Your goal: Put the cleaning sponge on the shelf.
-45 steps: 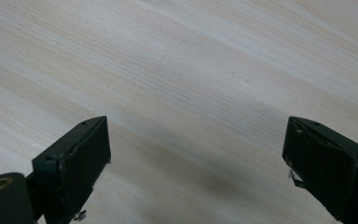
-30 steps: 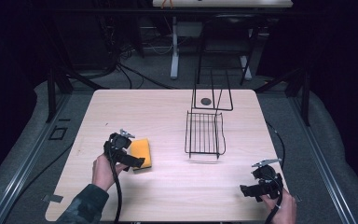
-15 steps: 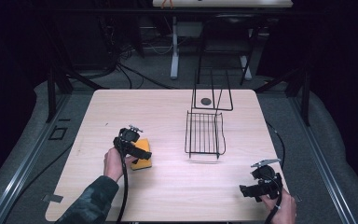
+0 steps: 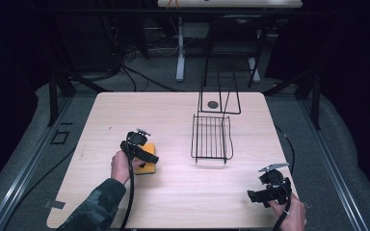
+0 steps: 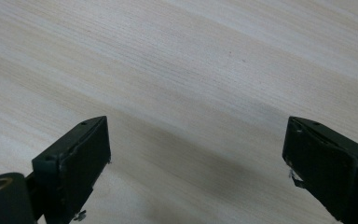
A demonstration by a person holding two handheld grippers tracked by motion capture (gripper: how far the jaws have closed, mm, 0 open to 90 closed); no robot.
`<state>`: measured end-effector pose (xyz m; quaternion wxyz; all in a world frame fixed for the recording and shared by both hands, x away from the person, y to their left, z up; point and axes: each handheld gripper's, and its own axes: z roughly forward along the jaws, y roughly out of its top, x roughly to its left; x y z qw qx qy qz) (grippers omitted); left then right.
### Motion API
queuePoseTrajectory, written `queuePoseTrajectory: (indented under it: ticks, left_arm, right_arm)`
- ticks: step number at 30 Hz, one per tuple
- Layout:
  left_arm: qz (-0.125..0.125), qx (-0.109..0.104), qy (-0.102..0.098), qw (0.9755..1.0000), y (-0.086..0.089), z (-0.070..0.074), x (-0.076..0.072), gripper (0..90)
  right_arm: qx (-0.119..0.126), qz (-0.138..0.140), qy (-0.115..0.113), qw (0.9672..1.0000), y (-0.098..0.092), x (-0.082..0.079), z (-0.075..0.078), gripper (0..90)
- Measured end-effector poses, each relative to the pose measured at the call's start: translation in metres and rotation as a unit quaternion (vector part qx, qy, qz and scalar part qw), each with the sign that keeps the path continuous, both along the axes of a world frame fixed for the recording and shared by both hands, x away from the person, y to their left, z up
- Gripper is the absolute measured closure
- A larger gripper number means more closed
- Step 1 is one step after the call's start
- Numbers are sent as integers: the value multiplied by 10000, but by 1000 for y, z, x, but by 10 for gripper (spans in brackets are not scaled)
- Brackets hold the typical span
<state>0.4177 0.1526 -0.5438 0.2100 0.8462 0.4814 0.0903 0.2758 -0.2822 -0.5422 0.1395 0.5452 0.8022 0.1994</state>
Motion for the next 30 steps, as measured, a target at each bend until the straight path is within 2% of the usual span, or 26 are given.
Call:
queuePoseTrajectory:
  ticks: [4, 7, 12, 17, 22, 30]
  left_arm:
    - [51, 117, -29, 9999, -1, -2, -3, 40]
    - [66, 157, -30, 9999, -1, -3, -4, 57]
    - [131, 167, -81, 9997, -2, -5, -6, 84]
    - [118, 151, -148, 9997, -1, -5, -9, 157]
    - [48, 189, -169, 9997, -2, -4, -11, 192]
    - [-88, 49, -107, 9999, -4, 0, -13, 191]
  right_arm:
    - [59, -21, -38, 10000, -4, 0, 0, 72]
    - [73, -35, 19, 10000, -6, 0, 0, 75]
    - [58, -16, 20, 10000, -7, 0, 1, 76]
    - [33, -3, 15, 10000, -7, -1, 2, 77]
    - [39, -20, 27, 10000, -9, -2, 2, 80]
    - [-5, 55, 44, 10000, -7, -3, 1, 80]
